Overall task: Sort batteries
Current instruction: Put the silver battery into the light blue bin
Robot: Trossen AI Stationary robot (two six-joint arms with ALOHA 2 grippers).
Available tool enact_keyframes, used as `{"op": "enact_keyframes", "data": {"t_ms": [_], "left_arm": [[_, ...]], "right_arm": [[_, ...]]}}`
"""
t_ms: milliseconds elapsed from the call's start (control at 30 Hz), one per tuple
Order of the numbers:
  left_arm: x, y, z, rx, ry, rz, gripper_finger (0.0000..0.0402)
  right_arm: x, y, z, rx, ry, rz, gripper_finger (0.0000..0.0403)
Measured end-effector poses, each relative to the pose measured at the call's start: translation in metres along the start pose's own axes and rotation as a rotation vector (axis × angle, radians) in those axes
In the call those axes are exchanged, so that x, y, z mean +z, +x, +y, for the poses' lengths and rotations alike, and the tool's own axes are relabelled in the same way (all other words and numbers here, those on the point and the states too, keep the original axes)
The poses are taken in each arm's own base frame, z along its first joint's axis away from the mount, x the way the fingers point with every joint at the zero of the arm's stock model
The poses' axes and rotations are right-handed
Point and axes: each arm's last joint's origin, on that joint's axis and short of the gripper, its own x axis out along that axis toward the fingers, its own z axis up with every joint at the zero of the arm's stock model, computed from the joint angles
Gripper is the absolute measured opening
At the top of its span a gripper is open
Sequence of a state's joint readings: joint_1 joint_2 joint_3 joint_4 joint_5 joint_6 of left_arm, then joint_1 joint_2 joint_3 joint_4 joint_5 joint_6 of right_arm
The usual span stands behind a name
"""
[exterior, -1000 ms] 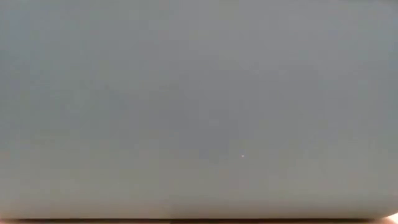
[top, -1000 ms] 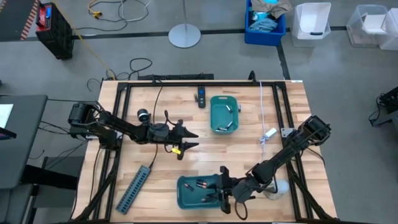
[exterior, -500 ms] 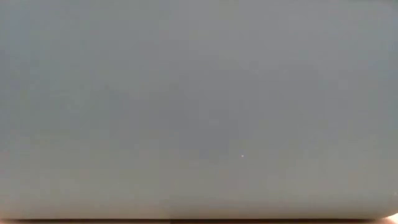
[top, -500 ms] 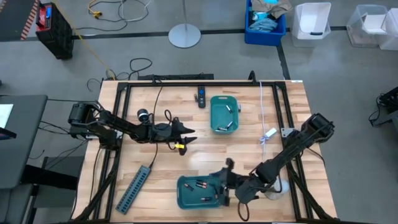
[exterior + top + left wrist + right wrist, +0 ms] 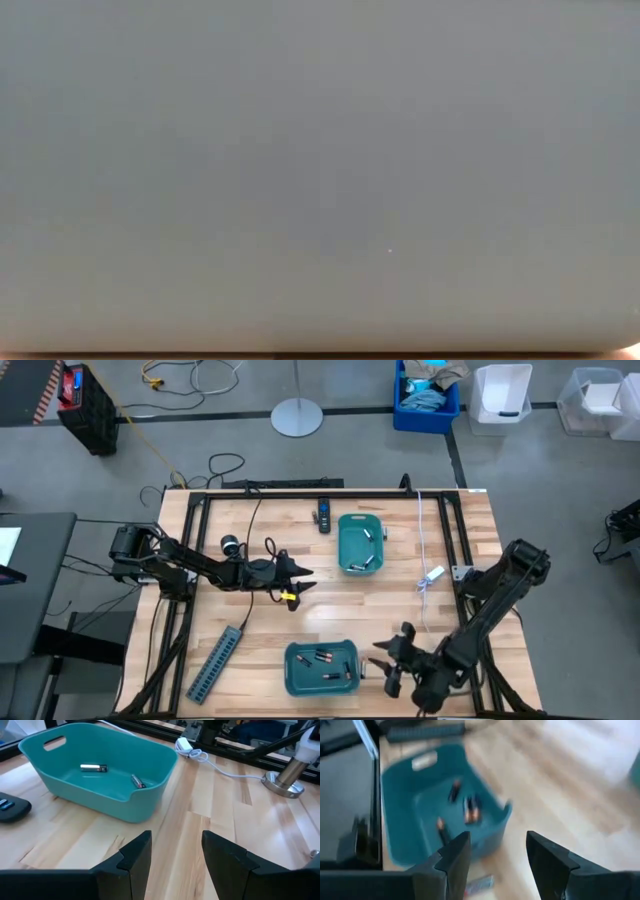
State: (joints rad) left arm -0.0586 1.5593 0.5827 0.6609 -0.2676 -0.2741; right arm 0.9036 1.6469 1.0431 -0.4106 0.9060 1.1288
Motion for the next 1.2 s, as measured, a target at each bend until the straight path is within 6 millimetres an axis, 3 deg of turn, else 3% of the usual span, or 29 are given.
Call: {"op": "enact_keyframes", "data": {"t_ms": [400, 800, 1200], "left_arm": [[0.000, 0.000, 0.000, 0.000, -0.001, -0.001, 0.0169], [0.000, 0.000, 0.000, 0.000, 0.000, -0.001, 0.0169], [0.000, 0.000, -0.001, -0.003, 0.001, -0.001, 0.0169]], "right_arm": [[-0.041, 0.029, 0.012, 0.030, 0.083, 0.188, 0.0207], [-0.047, 0.055, 0.026, -0.004, 0.093, 0.249, 0.0207], [-0.052, 0.062, 0.022, -0.074, 0.163, 0.318, 0.0207]]}}
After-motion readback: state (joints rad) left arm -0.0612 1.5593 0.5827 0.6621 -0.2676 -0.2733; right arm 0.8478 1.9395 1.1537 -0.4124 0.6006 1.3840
